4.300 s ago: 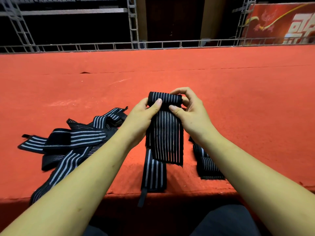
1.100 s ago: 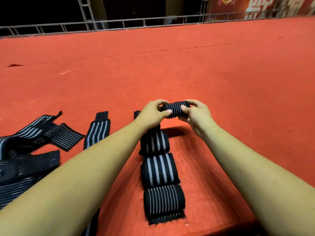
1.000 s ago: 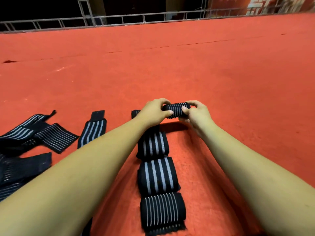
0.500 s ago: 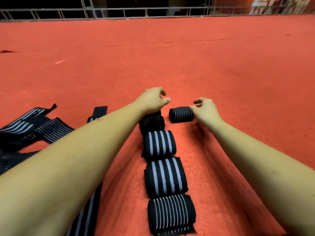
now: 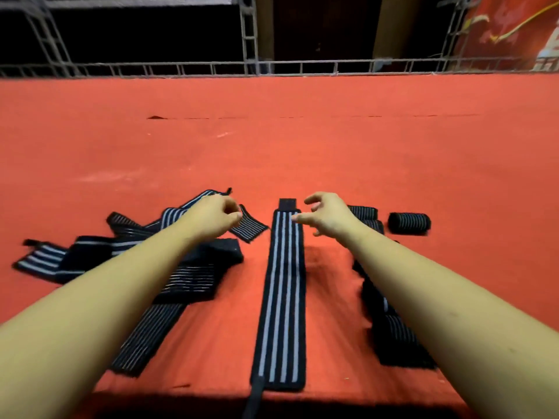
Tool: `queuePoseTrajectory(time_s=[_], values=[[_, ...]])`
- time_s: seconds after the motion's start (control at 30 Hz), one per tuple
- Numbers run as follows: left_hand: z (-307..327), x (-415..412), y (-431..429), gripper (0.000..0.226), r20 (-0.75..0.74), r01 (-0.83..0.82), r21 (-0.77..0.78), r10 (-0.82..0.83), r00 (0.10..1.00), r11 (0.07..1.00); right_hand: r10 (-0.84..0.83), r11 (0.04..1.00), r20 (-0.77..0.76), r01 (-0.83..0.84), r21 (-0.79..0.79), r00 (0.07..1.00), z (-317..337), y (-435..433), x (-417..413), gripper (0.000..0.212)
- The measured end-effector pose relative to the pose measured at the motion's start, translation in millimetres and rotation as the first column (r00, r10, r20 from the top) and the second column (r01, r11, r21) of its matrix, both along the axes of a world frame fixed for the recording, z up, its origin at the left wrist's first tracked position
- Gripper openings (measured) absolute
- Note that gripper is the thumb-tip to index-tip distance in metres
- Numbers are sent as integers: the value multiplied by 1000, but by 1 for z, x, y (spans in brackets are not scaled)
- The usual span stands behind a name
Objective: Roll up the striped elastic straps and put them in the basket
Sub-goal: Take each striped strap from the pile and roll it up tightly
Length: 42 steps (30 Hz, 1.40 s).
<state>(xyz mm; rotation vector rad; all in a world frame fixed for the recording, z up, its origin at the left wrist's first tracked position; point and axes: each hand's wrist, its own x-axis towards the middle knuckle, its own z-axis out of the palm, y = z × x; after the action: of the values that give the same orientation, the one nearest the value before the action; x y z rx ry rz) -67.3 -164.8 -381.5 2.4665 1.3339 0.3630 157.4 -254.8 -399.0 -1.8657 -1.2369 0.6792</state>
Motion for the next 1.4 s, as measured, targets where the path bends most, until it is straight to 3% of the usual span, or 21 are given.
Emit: queuePoseTrajectory(time_s=[0.1, 0.23, 0.3, 0.4, 0.47, 0.6, 0.73, 0.9, 1.03, 1.13, 1.3, 1.4], values=[[-27, -49, -7, 18, -3, -32, 45, 32, 999, 998, 111, 991, -2, -111, -73, 994, -22, 10, -53, 64], [-64, -95, 1, 61, -129, -106, 190, 131, 983, 976, 200, 969, 15, -195, -153, 980, -59, 24, -109, 66], [-83, -115, 7, 79, -175, -166, 159, 194, 965, 973, 222, 964, 7, -219, -151, 975, -73, 32, -132, 65], [-109, -140, 14, 89, -112, -170, 13, 171, 979, 985, 111, 986, -258, -140, -95, 960, -88, 49, -150, 58], [-123, -148, 12, 96, 4, -157, 28, 157, 988, 987, -11, 996, -371, -22, -84, 928, -98, 60, -152, 64], [-144, -145, 9, 81, 38, -162, 252, 157, 987, 954, -86, 995, -281, 69, -72, 956, -111, 66, -147, 29], [-147, -146, 14, 79, 98, -162, 257, 141, 985, 953, -55, 998, -372, 40, -47, 927, -112, 68, -143, 5], [-145, -146, 12, 80, 152, -173, 237, 140, 978, 956, -50, 996, -486, 76, 34, 872, -102, 58, -146, 5], [-141, -151, 10, 85, 232, -166, 136, 131, 964, 977, -73, 988, -567, 136, 69, 821, -73, 54, -140, 9], [-139, -152, 7, 81, 302, -187, 111, 146, 942, 976, 57, 993, -562, 12, 118, 825, -37, 52, -137, 11], [-130, -151, 5, 99, 346, -207, 152, 144, 927, 967, 261, 964, -625, -161, 214, 735, 17, 41, -142, 7], [-100, -149, 7, 106, 382, -188, 217, 94, 919, 958, 335, 941, -588, -227, 252, 737, 35, 33, -137, 14]])
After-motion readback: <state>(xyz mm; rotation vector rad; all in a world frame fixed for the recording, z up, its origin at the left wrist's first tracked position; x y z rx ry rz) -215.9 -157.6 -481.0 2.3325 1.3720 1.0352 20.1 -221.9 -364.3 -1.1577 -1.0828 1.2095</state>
